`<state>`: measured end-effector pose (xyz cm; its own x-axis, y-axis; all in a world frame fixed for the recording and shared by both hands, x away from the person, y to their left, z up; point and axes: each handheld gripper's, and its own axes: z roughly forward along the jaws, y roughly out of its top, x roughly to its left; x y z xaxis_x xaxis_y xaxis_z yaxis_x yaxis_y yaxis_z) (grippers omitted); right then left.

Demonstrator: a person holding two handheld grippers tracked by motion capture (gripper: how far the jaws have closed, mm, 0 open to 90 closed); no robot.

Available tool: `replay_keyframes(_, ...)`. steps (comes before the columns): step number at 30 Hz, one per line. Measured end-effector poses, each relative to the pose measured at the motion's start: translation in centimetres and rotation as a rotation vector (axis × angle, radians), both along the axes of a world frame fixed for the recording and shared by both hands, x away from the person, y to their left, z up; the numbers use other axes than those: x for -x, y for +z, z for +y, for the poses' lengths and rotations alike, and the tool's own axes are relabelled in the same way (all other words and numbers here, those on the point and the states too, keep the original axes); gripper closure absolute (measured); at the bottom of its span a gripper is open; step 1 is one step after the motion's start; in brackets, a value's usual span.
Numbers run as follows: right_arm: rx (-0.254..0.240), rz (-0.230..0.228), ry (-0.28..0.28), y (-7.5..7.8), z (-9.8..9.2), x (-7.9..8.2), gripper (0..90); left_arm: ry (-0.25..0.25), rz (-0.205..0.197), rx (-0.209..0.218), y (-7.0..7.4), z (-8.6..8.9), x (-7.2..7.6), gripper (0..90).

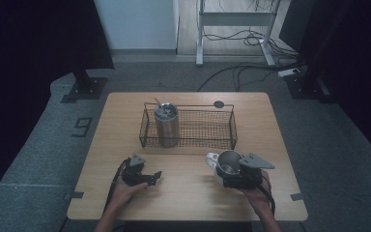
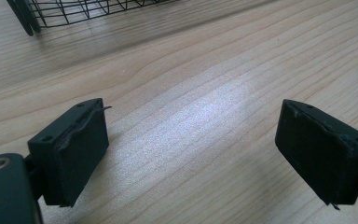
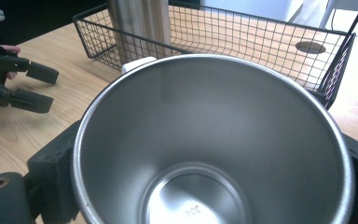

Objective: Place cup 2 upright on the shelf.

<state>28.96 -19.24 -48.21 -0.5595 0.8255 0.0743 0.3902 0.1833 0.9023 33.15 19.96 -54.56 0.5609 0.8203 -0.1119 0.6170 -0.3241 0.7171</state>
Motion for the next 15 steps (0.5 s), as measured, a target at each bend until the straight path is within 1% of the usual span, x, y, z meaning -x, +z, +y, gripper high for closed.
replay_keyframes(8,-0.015,-0.005,0.005,0.8,0.0,-0.4,6.2,-0.002,0.0,0.005,0.0,0.0,0.0,9.6)
replay_keyframes(15,-0.025,-0.009,0.0,1.9,-0.1,-0.8,6.2,-0.006,-0.001,0.006,0.1,0.0,0.1,9.6)
